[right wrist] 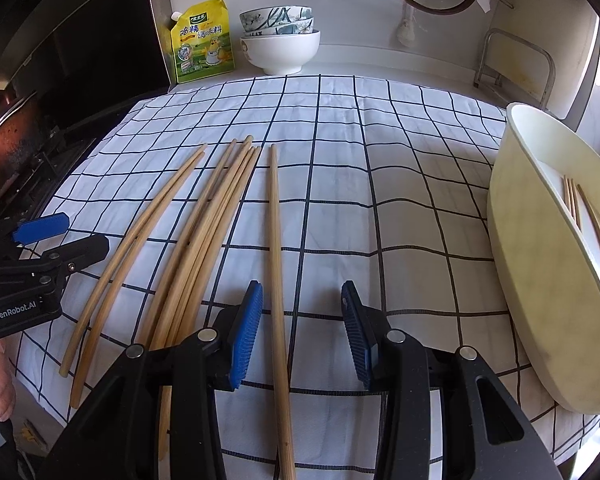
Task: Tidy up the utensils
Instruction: 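Spread the bundle with the left tool while the right tool separates one chopstick, then close the left tool on one chopstick while the right tool grasps another chopstick, then carry both chopsticks over the white basin and open both tools to drop them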
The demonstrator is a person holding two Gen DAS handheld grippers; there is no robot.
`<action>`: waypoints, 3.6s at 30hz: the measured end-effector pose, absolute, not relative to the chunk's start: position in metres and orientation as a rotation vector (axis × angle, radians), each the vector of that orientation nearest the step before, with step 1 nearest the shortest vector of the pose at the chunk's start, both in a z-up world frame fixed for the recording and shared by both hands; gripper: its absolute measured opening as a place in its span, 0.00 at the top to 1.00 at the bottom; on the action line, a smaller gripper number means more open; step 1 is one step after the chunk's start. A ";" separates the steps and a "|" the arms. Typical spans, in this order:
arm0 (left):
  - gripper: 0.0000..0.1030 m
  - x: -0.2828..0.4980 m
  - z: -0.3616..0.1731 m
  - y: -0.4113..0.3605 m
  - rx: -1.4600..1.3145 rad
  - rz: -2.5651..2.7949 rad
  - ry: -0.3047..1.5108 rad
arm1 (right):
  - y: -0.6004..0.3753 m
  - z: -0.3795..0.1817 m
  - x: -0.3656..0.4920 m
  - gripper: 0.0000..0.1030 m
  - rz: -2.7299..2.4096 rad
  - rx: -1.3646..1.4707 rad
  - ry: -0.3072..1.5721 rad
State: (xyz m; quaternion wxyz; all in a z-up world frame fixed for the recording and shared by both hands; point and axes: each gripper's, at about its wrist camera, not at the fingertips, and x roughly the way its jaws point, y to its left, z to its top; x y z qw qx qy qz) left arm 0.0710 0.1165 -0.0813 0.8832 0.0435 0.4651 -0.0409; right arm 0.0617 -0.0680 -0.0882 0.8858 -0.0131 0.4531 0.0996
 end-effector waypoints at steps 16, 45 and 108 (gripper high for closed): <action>0.31 0.074 -0.095 0.110 0.070 -0.113 1.003 | -0.070 -0.088 0.063 0.62 0.204 -0.036 0.936; 0.93 0.071 -0.077 0.102 -0.016 -0.209 1.025 | -0.056 -0.067 0.062 0.94 0.297 -0.002 0.927; 0.59 0.140 -0.019 -0.201 0.131 -0.638 0.975 | -0.339 -0.030 0.051 0.93 -0.162 0.354 0.838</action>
